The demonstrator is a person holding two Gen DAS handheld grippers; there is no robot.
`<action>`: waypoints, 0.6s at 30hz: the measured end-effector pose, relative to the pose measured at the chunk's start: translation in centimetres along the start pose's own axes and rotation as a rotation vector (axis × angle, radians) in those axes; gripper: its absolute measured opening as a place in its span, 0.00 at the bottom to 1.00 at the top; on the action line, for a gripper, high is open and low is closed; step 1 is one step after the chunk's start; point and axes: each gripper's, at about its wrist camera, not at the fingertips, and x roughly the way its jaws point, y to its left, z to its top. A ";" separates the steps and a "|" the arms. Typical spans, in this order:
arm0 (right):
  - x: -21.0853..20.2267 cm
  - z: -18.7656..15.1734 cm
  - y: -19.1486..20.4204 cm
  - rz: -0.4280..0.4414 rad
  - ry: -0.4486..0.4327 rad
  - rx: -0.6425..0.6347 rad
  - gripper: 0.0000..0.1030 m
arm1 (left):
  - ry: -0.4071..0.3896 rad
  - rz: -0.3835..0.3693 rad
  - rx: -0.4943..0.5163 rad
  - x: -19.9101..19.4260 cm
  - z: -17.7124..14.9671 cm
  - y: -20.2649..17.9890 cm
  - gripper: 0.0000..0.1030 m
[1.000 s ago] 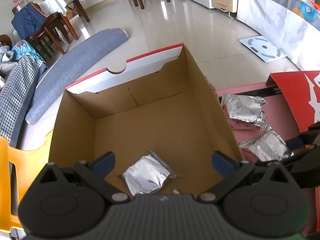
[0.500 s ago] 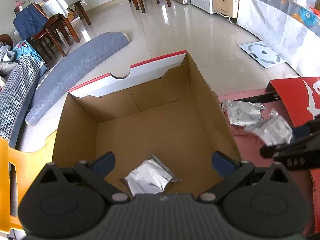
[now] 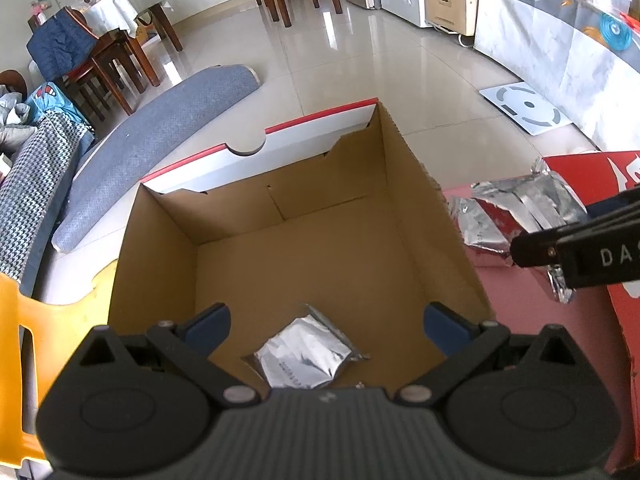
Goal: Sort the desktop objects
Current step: 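Lift the held packet with the right tool over the cardboard box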
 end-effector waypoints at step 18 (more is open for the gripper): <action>-1.6 1.7 3.2 0.059 -0.080 -0.013 0.55 | 0.001 -0.006 0.000 -0.2 -0.6 0.5 1.00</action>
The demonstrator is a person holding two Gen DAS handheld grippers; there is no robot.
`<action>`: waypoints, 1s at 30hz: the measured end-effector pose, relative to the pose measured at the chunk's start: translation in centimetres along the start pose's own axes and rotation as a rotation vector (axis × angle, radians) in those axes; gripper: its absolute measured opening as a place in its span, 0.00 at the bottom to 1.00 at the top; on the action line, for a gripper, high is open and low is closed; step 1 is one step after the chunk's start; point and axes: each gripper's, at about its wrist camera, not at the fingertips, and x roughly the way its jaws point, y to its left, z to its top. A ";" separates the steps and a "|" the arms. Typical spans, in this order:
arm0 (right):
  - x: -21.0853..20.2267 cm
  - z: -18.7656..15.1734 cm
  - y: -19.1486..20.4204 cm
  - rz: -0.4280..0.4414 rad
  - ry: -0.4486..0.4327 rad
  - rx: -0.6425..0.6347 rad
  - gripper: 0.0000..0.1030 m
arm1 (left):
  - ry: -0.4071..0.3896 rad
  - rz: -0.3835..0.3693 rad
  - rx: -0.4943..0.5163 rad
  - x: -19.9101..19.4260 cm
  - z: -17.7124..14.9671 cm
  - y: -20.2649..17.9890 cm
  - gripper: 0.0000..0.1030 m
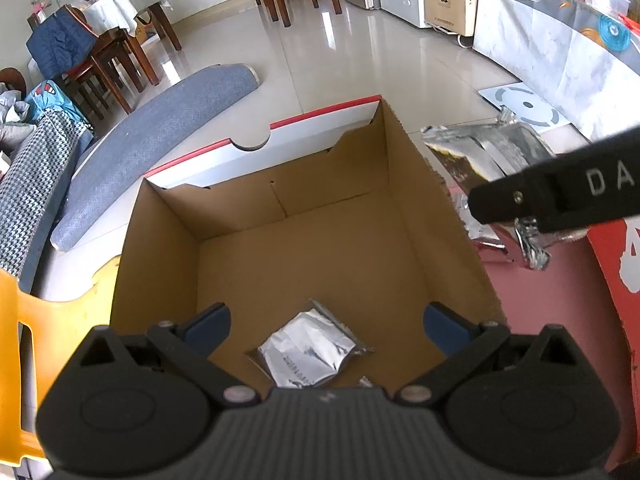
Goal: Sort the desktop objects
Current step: 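Lift the held packet with the right tool over the cardboard box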
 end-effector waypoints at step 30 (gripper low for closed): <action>1.1 1.6 6.6 0.116 -0.072 -0.113 0.55 | 0.015 0.031 -0.085 -0.3 -0.8 4.3 1.00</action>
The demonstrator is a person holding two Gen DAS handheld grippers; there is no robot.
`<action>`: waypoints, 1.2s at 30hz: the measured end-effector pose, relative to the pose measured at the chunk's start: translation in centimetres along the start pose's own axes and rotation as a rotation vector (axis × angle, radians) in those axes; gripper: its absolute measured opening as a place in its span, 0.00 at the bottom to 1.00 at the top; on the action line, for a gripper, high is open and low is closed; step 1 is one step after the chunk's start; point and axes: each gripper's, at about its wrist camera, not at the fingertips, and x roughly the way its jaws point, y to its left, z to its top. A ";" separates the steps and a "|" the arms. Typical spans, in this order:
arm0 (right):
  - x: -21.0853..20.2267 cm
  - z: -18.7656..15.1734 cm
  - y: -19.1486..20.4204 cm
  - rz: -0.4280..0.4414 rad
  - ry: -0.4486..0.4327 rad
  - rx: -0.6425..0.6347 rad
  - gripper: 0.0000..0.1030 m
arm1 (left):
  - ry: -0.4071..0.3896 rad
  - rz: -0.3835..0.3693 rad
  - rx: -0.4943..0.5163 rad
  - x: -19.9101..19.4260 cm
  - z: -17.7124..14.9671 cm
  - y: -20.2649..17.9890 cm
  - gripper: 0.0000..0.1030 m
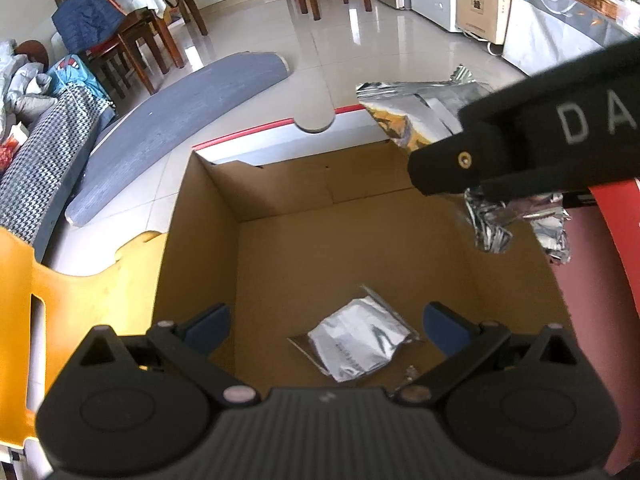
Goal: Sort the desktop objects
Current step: 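Lift the held packet with the right tool over the cardboard box, then lower the packet into the cardboard box and open the right tool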
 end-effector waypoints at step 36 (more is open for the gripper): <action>9.9 -1.1 1.9 0.002 0.204 -0.064 0.55 | 0.147 -0.038 0.038 4.0 -1.4 1.0 1.00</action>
